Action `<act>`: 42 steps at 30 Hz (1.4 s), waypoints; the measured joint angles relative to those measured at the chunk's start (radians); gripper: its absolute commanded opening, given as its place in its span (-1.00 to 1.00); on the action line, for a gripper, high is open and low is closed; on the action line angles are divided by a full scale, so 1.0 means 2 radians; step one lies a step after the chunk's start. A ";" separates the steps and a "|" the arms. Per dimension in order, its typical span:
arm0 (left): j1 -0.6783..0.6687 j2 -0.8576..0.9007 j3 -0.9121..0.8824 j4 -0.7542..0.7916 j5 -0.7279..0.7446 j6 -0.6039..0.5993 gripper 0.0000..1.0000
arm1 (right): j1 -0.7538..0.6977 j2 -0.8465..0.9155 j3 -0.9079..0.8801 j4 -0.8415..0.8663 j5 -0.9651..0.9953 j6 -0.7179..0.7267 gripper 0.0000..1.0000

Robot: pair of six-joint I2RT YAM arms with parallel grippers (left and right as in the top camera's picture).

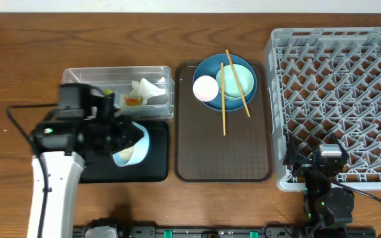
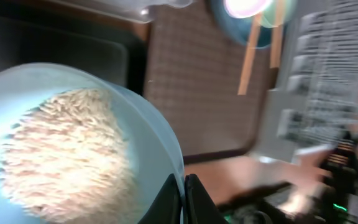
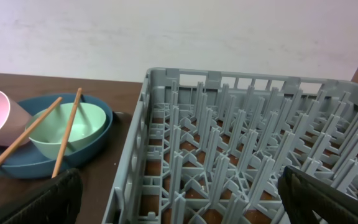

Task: Sort waste into correct bins and load items into the dishwasher rack
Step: 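Lift the rice bowl with the left gripper and tip rice onto black tray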

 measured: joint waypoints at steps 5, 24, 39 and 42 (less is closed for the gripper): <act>0.089 0.001 -0.023 -0.004 0.107 0.061 -0.88 | 0.000 0.000 0.000 0.000 0.000 0.000 0.98; 0.211 0.166 -0.093 0.021 0.296 0.183 -0.88 | 0.000 0.000 0.000 0.000 0.000 0.000 0.99; 0.224 0.207 -0.093 -0.002 0.384 0.205 -0.88 | 0.000 0.000 0.000 0.000 0.000 0.000 0.98; 0.224 0.207 -0.093 -0.025 0.386 0.208 -0.88 | 0.000 0.000 0.000 0.000 0.000 0.000 0.98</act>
